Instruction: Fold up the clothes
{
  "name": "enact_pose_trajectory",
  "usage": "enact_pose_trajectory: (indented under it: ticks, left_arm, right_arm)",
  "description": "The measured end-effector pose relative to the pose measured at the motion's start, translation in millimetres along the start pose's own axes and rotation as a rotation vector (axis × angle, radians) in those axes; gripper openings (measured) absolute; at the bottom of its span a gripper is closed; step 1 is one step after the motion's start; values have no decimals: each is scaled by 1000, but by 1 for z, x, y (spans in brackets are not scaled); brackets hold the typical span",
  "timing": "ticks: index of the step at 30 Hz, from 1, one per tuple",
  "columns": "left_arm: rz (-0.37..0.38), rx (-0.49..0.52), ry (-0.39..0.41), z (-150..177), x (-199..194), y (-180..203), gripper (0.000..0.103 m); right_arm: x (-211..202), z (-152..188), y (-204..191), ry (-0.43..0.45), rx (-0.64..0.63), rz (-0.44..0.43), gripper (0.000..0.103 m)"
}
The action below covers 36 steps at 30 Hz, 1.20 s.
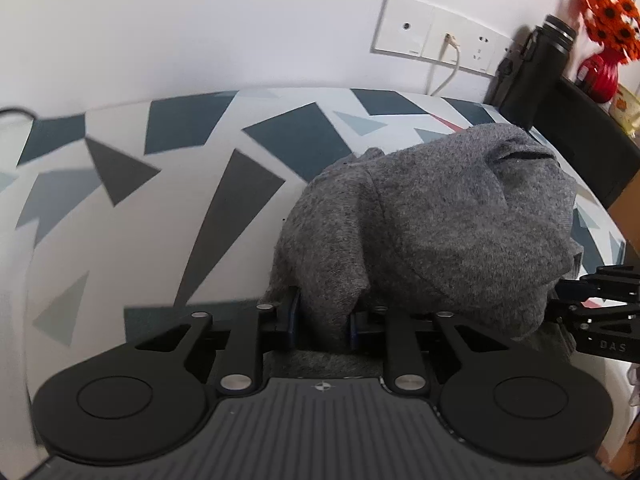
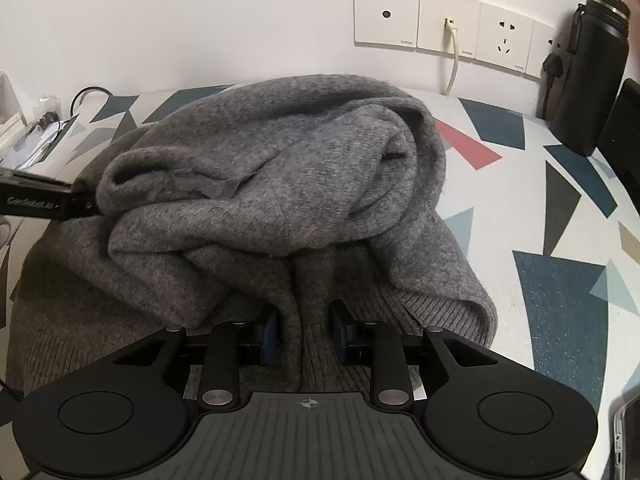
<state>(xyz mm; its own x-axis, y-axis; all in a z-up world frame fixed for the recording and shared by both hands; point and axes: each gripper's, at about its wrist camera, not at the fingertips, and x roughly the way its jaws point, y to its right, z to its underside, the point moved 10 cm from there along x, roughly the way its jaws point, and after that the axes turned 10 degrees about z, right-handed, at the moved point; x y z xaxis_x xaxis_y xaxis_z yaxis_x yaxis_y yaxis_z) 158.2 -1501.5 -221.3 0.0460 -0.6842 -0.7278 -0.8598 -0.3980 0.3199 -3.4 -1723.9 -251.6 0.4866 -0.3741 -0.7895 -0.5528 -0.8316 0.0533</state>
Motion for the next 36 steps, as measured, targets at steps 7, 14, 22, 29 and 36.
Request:
enact_pose_trajectory:
  ticks: [7,14,22,29,36]
  left_arm:
    - [-21,-60,0,26,-17,6,23]
    - [-33,-97,12,40,-25,10,24]
    - [-20,-99,3,39,-21,9,35]
    - [21,-105,-6,38,-19,10,60]
    - [34,-84,-15,39,-12,20,86]
  right_arm:
    - [1,-1,0,-2,-5,7,26]
    - [0,0,-3,-3,-14,28,27]
    - [0,1,-2,-6,-1,66,42]
    - [4,3,5,-20,27,70,55]
    - [10,6,3,-48,13,51,89]
